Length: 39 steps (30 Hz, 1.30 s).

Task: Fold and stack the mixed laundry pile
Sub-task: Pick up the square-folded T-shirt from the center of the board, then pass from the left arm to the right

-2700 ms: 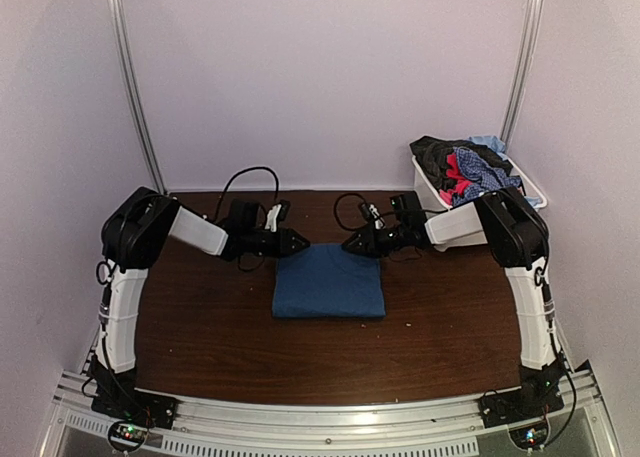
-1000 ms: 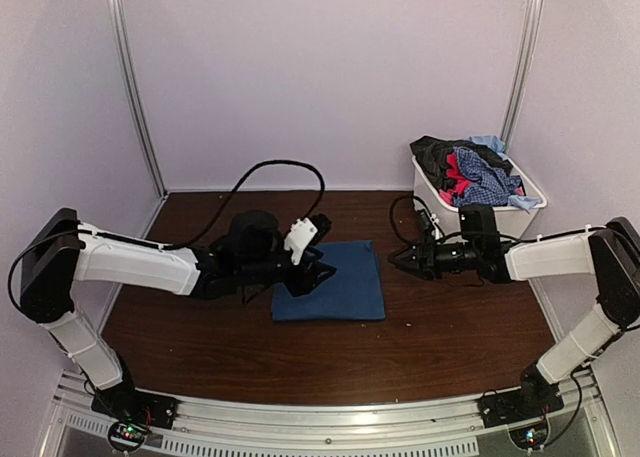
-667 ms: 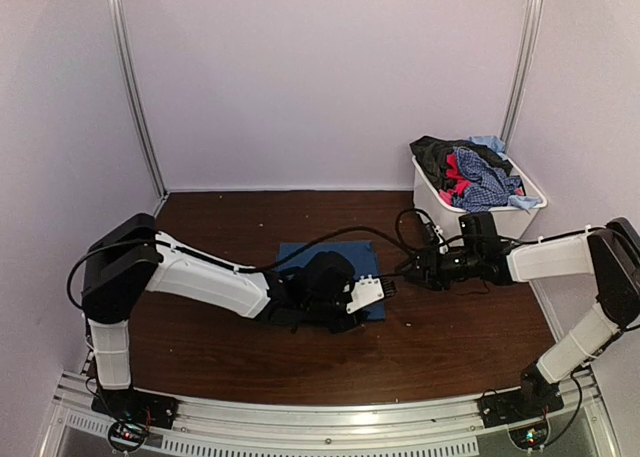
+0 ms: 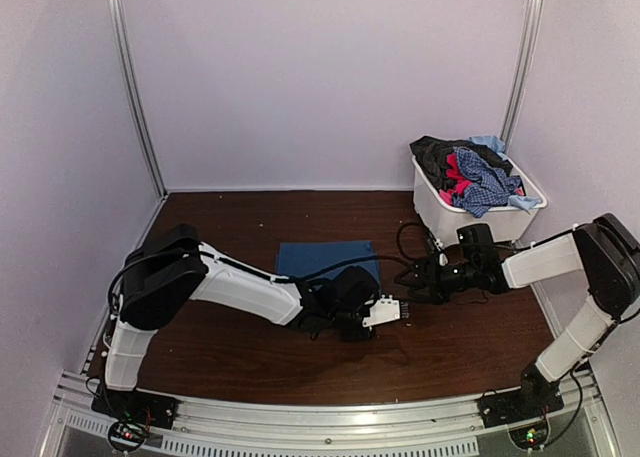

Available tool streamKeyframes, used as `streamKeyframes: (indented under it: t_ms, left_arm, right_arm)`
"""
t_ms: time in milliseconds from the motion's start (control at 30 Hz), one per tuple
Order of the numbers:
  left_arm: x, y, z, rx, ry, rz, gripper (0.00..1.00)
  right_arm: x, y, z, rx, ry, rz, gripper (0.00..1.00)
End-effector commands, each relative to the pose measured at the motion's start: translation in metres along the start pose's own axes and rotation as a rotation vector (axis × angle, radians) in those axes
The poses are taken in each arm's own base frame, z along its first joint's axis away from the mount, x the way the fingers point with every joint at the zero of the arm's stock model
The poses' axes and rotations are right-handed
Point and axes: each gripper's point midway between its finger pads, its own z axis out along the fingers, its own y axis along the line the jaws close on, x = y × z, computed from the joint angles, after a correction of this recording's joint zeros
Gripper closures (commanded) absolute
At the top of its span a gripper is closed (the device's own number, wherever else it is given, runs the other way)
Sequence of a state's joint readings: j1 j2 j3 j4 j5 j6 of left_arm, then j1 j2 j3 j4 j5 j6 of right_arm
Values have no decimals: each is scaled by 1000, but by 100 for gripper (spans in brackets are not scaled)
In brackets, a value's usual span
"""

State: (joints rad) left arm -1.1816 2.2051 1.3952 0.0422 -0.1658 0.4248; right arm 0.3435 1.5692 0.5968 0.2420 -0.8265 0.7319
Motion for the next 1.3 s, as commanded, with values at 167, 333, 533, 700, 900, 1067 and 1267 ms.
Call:
streamKeyframes:
  t_ms: [167,333,533,700,900,1067,1267]
  left_arm:
    - [-31,38,-29,-46,-141,-123,100]
    - [-35,47,-39,-56,-176,-150,100]
    - [-37,50,-42,-63,-182,-151,100]
    - [-41,49,-50,-55,-201,-146,100]
    - [-43,46,-65,-34,-232,-141,100]
    - [-46,44,-78,-30,-250,-135,100]
    - [-49,35,-86,-16,-256,-107,100]
  right_arm:
    - [8,1,18,-23,16,33,24]
    - [10,6,25,-40,21,49,21]
    - [9,18,40,-98,23,95,14]
    - [2,21,57,-146,18,151,19]
    - [-18,22,78,-169,10,176,33]
    - [-27,17,90,-173,4,217,44]
    - [-40,13,97,-174,-21,248,52]
